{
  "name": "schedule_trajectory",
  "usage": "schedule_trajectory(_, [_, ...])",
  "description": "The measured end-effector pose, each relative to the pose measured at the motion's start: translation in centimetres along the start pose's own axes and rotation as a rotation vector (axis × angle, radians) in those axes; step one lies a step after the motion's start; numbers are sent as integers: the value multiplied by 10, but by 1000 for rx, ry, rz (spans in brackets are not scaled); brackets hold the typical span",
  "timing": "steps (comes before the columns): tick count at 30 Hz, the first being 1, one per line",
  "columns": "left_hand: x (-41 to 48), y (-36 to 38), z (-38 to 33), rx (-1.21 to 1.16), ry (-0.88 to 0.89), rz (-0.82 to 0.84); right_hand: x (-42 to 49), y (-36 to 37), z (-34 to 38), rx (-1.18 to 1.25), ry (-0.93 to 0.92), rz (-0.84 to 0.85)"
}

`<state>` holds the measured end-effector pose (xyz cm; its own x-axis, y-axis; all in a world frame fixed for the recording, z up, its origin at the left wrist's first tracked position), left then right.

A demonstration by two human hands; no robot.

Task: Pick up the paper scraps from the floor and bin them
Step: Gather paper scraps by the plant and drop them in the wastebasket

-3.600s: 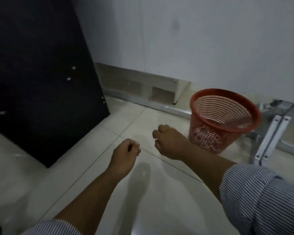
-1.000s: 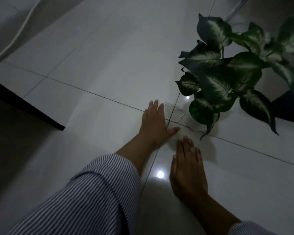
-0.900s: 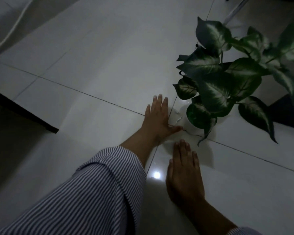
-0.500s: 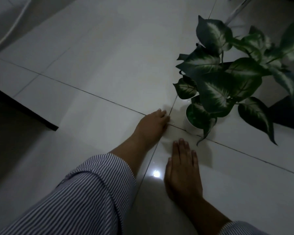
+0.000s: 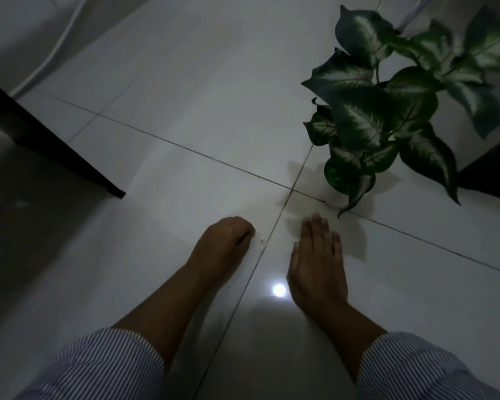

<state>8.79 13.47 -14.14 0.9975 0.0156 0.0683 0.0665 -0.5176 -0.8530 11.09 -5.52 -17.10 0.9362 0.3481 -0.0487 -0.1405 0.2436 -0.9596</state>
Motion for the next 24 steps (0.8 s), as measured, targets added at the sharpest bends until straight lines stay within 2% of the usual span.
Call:
schedule_trajectory(6, [-49, -17, 3, -137, -173, -69, 1, -2, -3, 62, -17, -7])
schedule_trajectory(8, [-60, -18, 9, -78, -208, -98, -1, -4, -4, 115, -24, -5])
schedule_trajectory(12, [-67, -8, 10, 78, -424, -107, -4, -5, -10, 265, -44, 20])
schedule_trajectory(17, [-44, 4, -11, 134, -379, -88, -9, -12, -19, 475, -26, 101])
schedule_trajectory(24, [-28, 8, -26, 93, -392, -141, -20, -24, -9, 255, 63, 16])
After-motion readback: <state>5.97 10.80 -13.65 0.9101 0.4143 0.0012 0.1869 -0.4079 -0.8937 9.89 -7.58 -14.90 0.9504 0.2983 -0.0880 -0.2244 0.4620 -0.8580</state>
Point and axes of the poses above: each hand's wrist, its own x-axis towards the middle knuckle, its own y-axis out of the palm, z = x × y, the point moved 4 cm from there along x, towards the middle knuckle, and after that the axes turned 2 degrees about -y, right-handed, at the moved point
